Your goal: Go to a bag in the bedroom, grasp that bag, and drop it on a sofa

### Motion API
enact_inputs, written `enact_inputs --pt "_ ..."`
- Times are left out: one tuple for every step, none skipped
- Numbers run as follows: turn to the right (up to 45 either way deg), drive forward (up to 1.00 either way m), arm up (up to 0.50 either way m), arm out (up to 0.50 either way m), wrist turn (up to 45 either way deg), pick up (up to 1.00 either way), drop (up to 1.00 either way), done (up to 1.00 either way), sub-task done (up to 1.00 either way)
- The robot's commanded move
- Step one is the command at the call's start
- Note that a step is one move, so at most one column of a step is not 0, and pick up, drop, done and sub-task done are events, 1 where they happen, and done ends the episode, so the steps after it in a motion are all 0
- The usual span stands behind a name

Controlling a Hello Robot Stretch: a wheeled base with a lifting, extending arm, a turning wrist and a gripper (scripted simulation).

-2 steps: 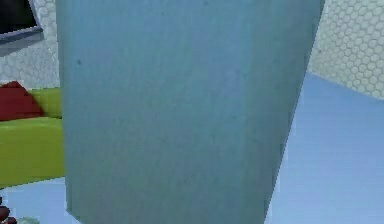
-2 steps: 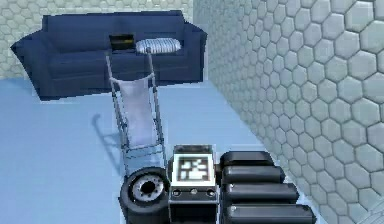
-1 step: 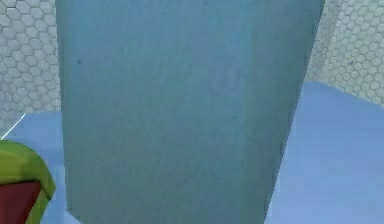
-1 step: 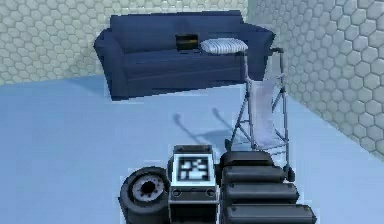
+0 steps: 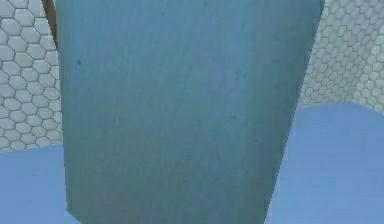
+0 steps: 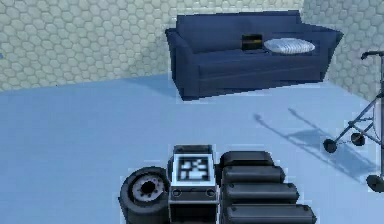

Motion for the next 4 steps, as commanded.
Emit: enact_inputs --pt "0.0 1.0 0.0 0.0 0.0 0.0 0.0 0.0 0.0" --pt "0.0 1.0 0.0 0.0 0.0 0.0 0.0 0.0 0.0" --pt "0.0 0.7 0.0 0.0 0.0 0.0 0.0 0.0 0.0" --pt "21.0 0.0 0.0 0.0 0.0 0.0 0.0 0.0 0.0"
